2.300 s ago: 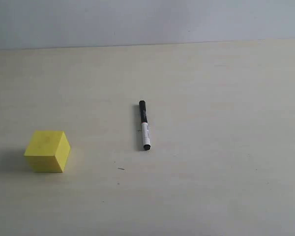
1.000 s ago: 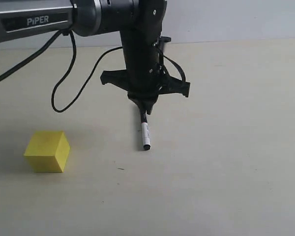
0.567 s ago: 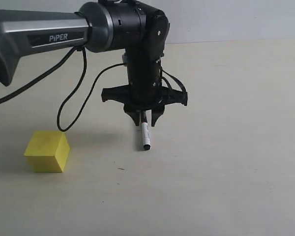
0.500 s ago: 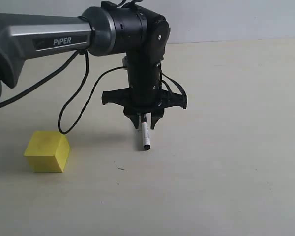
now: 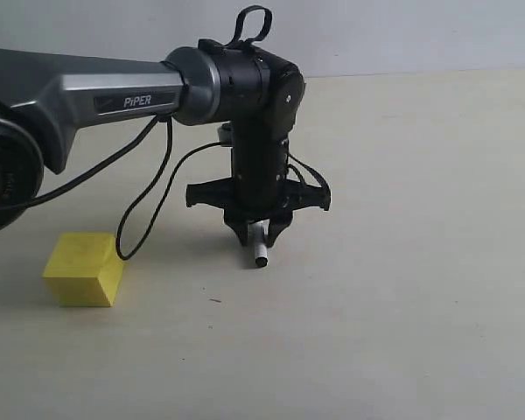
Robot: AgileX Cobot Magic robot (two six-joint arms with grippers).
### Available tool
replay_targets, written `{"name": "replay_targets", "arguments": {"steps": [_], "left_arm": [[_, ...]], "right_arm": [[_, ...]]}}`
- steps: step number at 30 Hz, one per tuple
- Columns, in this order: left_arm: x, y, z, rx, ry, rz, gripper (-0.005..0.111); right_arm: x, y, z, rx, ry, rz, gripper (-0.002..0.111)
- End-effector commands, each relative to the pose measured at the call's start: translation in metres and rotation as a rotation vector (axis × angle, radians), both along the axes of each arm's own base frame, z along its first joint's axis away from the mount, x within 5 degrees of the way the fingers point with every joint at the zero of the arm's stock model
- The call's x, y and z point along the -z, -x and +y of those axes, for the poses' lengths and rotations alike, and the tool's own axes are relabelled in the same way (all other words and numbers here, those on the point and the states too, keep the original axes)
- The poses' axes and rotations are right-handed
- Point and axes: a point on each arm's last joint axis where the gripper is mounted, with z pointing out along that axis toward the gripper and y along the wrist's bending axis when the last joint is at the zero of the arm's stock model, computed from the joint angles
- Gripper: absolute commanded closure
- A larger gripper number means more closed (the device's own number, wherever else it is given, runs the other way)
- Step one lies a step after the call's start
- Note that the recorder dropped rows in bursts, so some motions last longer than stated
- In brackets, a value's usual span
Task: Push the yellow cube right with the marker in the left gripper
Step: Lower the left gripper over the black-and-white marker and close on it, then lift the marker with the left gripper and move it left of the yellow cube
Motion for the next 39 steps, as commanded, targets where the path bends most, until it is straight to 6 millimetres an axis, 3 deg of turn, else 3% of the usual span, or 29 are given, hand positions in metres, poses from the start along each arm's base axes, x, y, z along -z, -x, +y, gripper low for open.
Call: {"name": "replay_targets", "arguments": {"steps": [1,3,6,7,11,15,20,24,28,29,30,31,33,35,36,39], "left_arm": [[0.005,-0.001,-0.002,0.005,0.005,-0.011,0.07],[0.001,-0.001,-0.001,0.028,0.007,-0.013,0.074],[-0.018,0.001,0.001,0.09,0.008,-0.014,0.102],[-0.026,0.002,0.002,0.117,0.012,-0.018,0.106],[-0.067,0.005,0.006,0.206,0.05,-0.072,0.107],[-0.131,0.012,0.018,0.319,0.089,-0.213,0.107],[-0.19,0.036,0.058,0.413,0.011,-0.366,0.107],[-0.219,0.063,0.117,0.439,-0.146,-0.466,0.107],[-0.217,0.082,0.189,0.366,-0.236,-0.433,0.107],[-0.211,0.089,0.223,0.337,-0.274,-0.392,0.107],[-0.205,0.093,0.241,0.315,-0.295,-0.361,0.107],[-0.19,0.099,0.272,0.285,-0.314,-0.279,0.107],[-0.162,0.11,0.3,0.307,-0.328,-0.132,0.107],[-0.134,0.11,0.31,0.477,-0.327,-0.066,0.107],[-0.119,0.107,0.31,0.667,-0.333,-0.043,0.107],[-0.095,0.095,0.315,0.954,-0.332,-0.002,0.107]], "right_arm": [[0.001,0.0,-0.001,0.007,0.003,-0.005,0.108],[0.001,0.0,-0.001,0.007,0.003,-0.005,0.108],[0.001,0.0,-0.001,0.007,0.003,-0.005,0.108],[0.001,0.0,-0.001,0.007,0.003,-0.005,0.108],[0.001,0.0,-0.001,0.007,0.003,-0.005,0.108],[0.001,0.0,-0.001,0.007,0.003,-0.005,0.108],[0.001,0.0,-0.001,0.007,0.003,-0.005,0.108],[0.001,0.0,-0.001,0.007,0.003,-0.005,0.108],[0.001,0.0,-0.001,0.007,0.005,-0.005,0.108],[0.001,0.0,-0.001,0.007,0.005,-0.005,0.108],[0.001,0.0,-0.001,0.007,0.005,-0.005,0.108],[0.001,0.0,-0.001,0.007,0.003,-0.005,0.108],[0.001,0.0,-0.001,0.007,0.003,-0.005,0.108],[0.001,0.0,-0.001,0.007,0.003,-0.005,0.108],[0.001,0.0,-0.001,0.007,0.003,-0.005,0.108],[0.001,0.0,-0.001,0.007,0.003,-0.005,0.108]]}}
